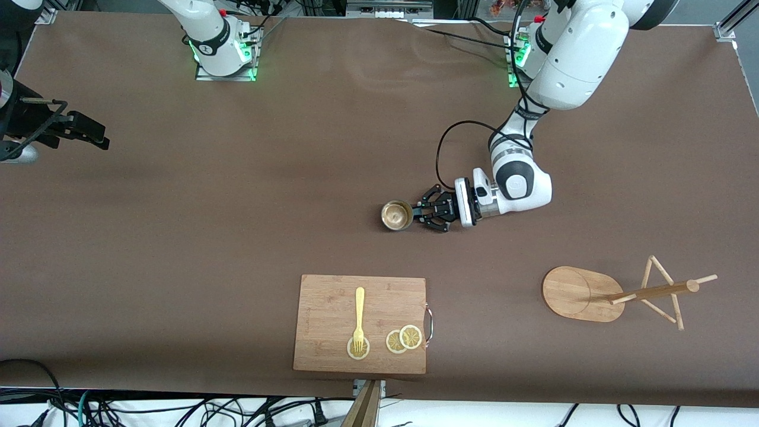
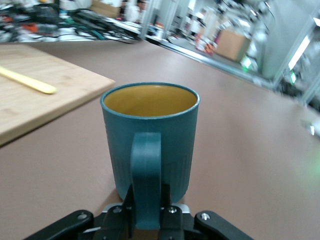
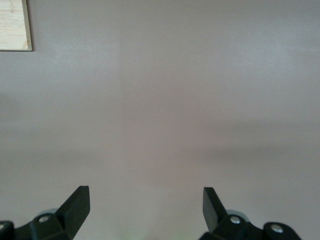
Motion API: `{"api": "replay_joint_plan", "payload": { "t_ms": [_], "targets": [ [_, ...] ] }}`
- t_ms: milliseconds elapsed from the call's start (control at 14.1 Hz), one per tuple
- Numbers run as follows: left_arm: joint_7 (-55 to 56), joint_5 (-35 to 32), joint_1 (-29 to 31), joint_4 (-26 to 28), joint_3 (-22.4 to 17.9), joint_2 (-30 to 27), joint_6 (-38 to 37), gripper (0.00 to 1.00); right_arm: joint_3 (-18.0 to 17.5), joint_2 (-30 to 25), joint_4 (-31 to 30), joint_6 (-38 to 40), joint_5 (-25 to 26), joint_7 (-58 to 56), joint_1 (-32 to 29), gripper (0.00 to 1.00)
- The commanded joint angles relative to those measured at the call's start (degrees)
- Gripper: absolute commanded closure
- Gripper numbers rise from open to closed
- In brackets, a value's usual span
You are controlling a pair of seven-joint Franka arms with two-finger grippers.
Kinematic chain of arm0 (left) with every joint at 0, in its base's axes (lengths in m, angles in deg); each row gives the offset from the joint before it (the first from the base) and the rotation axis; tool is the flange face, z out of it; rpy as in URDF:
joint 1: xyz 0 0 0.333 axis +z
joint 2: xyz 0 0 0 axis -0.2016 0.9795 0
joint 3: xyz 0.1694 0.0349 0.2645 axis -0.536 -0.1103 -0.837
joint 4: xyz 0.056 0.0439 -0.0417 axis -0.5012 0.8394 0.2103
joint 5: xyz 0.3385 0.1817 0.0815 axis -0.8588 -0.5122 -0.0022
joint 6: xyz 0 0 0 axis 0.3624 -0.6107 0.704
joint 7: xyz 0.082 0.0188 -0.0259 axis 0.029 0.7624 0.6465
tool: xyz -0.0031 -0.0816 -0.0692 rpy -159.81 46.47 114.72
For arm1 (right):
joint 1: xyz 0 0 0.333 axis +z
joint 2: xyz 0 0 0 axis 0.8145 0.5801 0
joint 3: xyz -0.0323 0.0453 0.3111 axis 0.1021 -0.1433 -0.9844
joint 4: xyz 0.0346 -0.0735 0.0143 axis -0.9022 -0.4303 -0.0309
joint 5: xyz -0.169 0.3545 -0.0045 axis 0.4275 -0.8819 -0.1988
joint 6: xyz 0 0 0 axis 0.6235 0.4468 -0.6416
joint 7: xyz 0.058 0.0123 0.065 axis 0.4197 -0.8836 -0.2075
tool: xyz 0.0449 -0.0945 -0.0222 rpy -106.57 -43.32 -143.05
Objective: Pass cup and hang on rack
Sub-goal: 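Close the left gripper on the mug handle, then lift and carry the mug with the left gripper toward the rack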
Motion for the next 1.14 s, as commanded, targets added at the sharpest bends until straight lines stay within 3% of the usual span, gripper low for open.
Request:
{"api": "replay_joint_plan", "payload": {
  "t_ms": [0, 284, 497, 781, 1065],
  "targets": [
    [15.7, 0.8, 3.0, 6.8, 0.0, -9.8, -2.6, 1.0, 0.4, 0.4, 1.1, 0.5, 0.6, 0.4, 0.8, 0.0],
    [40.1, -9.3, 10.9, 6.7, -1.7, -15.5, -14.3, 1.0, 0.4, 0.4, 1.0, 0.6, 0.5, 0.4, 0.7, 0.0],
    [56.3, -16.2, 11.8, 5.6, -9.6, -19.2, -23.8, 1.0, 0.4, 0.4, 1.0, 1.0, 0.5, 0.4, 0.7, 0.0],
    [70.2, -18.7, 12.7, 4.2, -21.4, -19.5, -37.5, 1.0, 0.5, 0.5, 1.0, 1.0, 0.5, 0.4, 0.7, 0.0],
    [77.5, -18.4, 17.6, 4.1, -25.1, -18.8, -45.0, 1.0, 0.6, 0.5, 1.0, 1.2, 0.4, 0.4, 0.6, 0.0]
  ]
}}
